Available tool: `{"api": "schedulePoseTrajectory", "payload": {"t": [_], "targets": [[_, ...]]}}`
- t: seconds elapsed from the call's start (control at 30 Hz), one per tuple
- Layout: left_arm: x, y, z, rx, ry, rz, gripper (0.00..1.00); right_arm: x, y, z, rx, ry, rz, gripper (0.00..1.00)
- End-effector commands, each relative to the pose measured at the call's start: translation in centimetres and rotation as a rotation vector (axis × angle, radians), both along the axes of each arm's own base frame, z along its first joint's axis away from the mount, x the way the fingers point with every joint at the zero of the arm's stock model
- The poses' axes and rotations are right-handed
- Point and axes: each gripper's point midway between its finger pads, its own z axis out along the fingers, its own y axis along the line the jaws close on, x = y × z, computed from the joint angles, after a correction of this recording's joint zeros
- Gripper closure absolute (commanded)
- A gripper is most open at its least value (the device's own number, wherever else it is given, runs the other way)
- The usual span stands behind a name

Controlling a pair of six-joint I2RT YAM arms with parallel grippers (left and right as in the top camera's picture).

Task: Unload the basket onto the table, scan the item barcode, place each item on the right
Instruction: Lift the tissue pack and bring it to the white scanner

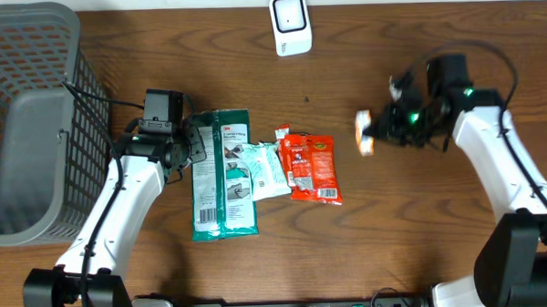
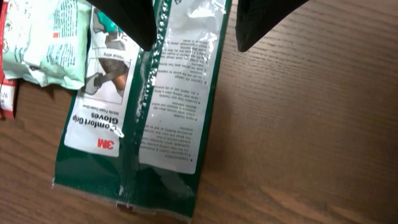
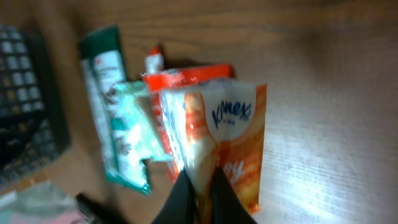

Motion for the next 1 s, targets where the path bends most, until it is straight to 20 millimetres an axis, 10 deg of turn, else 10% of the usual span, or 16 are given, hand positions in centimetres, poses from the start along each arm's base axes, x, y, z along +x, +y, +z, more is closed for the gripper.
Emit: {"api": "schedulePoseTrajectory", "payload": {"t": [0.0,0.03,0.2,0.33,0.7,0.97], "targets": [[-0.3,0.3,-0.6,0.009,0.021,0.008,0.57,3.3,0.8,8.2,0.041,-0.174,-0.008,0.99],[-0.3,0.3,-0.6,0.009,0.020,0.008,0.57,5.0,0.8,12.2,0.059,-0.234,-0.039,0.99],[-0.2,0.3,-0.6,0.008,0.013,0.009,0.39,8.6,3.1,19.6,0.152,-0.345,0.003,0.99],[-0.1,0.3,-0.5,0.008,0.010,0.009,0.23,12.4,7.1,21.4,0.258,-0.427,0.094,0.99],[-0.1,0.3,-0.5,0.008,0.010,0.009,0.17,26.0,14.9,11.5,0.547,-0.418,-0.048,0.99],[-0.1,0.3,-0.5,0.008,0.011,0.008,0.16,30.9,14.9,-0.3,0.587,-0.255,-0.295,0.99]]}}
